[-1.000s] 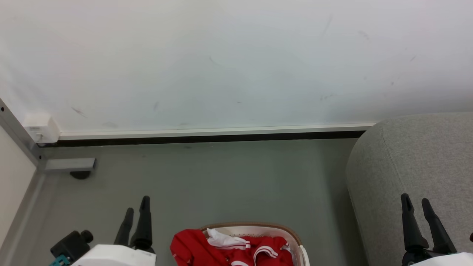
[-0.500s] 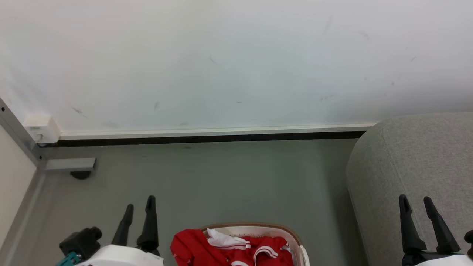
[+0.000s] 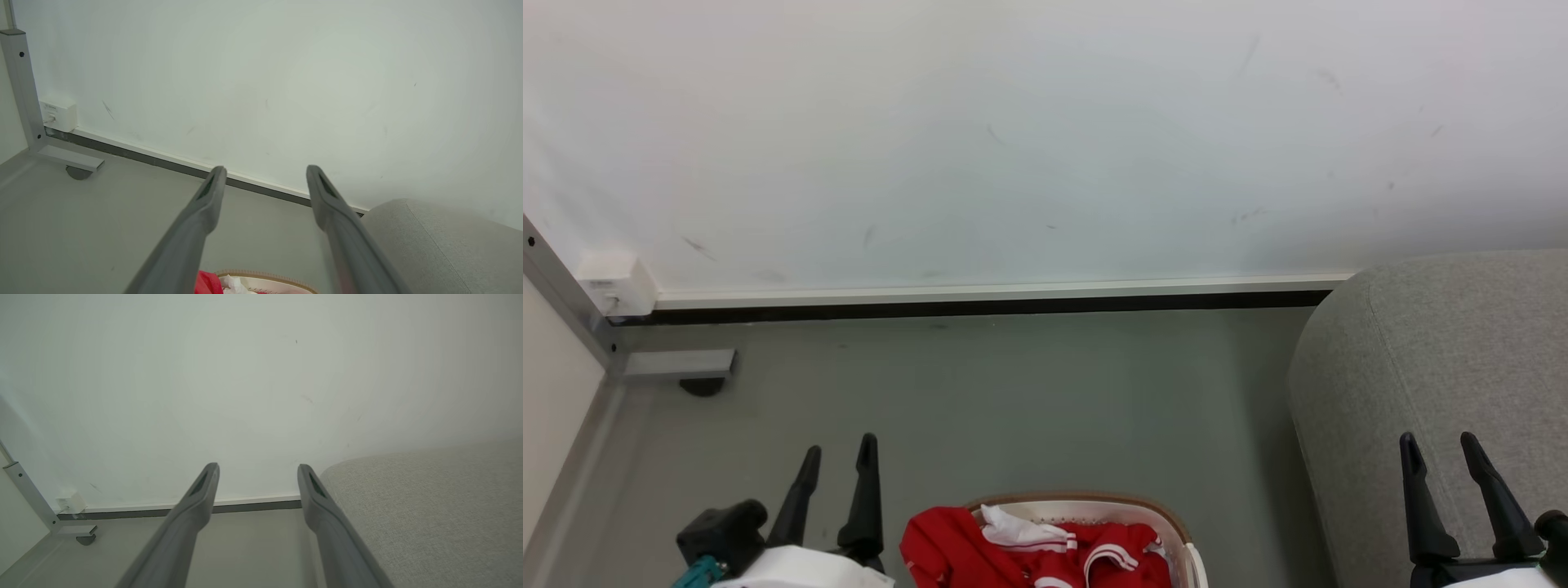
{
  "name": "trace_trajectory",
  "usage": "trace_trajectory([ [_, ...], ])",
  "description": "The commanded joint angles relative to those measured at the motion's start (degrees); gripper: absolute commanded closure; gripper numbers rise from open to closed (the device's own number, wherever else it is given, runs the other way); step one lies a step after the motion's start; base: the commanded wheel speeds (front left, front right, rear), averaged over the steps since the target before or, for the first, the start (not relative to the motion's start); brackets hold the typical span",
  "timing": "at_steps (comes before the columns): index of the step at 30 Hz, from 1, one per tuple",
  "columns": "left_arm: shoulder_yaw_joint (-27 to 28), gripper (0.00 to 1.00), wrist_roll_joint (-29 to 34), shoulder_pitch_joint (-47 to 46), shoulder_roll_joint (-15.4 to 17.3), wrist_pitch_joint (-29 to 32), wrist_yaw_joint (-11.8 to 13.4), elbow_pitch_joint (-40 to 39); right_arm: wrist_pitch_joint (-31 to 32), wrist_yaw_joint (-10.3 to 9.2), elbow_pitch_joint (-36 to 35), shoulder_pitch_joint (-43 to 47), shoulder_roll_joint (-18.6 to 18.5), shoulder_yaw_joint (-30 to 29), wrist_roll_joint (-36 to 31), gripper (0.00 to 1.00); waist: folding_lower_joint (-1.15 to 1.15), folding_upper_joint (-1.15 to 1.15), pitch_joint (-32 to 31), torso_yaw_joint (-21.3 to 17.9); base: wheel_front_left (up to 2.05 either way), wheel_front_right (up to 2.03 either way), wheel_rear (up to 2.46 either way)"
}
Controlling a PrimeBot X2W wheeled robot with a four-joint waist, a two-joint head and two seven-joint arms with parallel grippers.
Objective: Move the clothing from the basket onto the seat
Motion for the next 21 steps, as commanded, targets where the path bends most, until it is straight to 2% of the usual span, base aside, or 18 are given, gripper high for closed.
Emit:
trace_trajectory([
  [1, 0.0, 0.00, 2.1, 0.2, 0.5, -0.8, -0.2, -0.1, -0.3, -0.09, -0.6, 0.3, -0.1, -0.7, -1.8, 0.00, 0.00, 0.00, 0.0, 0.0, 0.00, 0.00, 0.00],
  [21, -0.9, 0.00, 12.7, 1.0, 0.6, -3.2, -0.7, 0.4, -1.4, -0.11, -0.9, 1.1, 1.4, -3.4, -12.5, 0.00, 0.00, 0.00, 0.0, 0.2, 0.00, 0.00, 0.00],
])
